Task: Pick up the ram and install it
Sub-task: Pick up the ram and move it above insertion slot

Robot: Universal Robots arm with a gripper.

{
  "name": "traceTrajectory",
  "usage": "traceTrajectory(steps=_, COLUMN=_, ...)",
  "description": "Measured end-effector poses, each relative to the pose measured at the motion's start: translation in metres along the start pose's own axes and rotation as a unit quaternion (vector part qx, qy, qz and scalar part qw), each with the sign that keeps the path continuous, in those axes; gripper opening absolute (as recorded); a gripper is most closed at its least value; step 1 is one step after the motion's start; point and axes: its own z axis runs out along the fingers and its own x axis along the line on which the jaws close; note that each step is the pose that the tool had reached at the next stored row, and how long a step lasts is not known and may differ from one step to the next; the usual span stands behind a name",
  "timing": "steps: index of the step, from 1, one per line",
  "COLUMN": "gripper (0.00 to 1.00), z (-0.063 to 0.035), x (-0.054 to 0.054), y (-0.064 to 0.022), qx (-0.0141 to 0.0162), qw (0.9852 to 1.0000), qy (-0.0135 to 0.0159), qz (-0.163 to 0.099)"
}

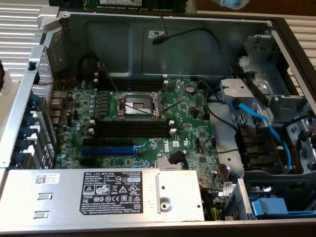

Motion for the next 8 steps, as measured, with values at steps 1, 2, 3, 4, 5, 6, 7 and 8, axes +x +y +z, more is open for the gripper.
traceTrajectory(steps=1, gripper=0.12, z=-0.0001, x=0.0001, y=0.0005, qx=-0.0001, qw=1.0, qy=-0.0012, qz=0.0)
traceTrajectory(steps=2, gripper=0.12, z=0.0, x=0.0001, y=0.0009, qx=-0.0003, qw=1.0, qy=-0.0048, qz=0.0)
traceTrajectory(steps=3, gripper=0.12, z=0.0, x=0.0003, y=0.0013, qx=-0.0005, qw=0.9999, qy=-0.012, qz=0.001)
traceTrajectory(steps=4, gripper=0.12, z=0.0002, x=0.0009, y=0.0014, qx=-0.0011, qw=0.9998, qy=-0.0179, qz=0.002)
traceTrajectory(steps=5, gripper=0.12, z=0.0017, x=0.0018, y=0.0017, qx=-0.0014, qw=0.9997, qy=-0.0224, qz=0.002)
traceTrajectory(steps=6, gripper=0.12, z=0.0031, x=0.0017, y=0.002, qx=-0.0032, qw=0.9997, qy=-0.0222, qz=0.002)
traceTrajectory(steps=7, gripper=0.12, z=0.0036, x=0.0017, y=0.0022, qx=-0.0037, qw=0.9997, qy=-0.0222, qz=0.002)
traceTrajectory(steps=8, gripper=0.12, z=0.0036, x=0.0018, y=0.0022, qx=-0.0038, qw=0.9997, qy=-0.0222, qz=0.002)
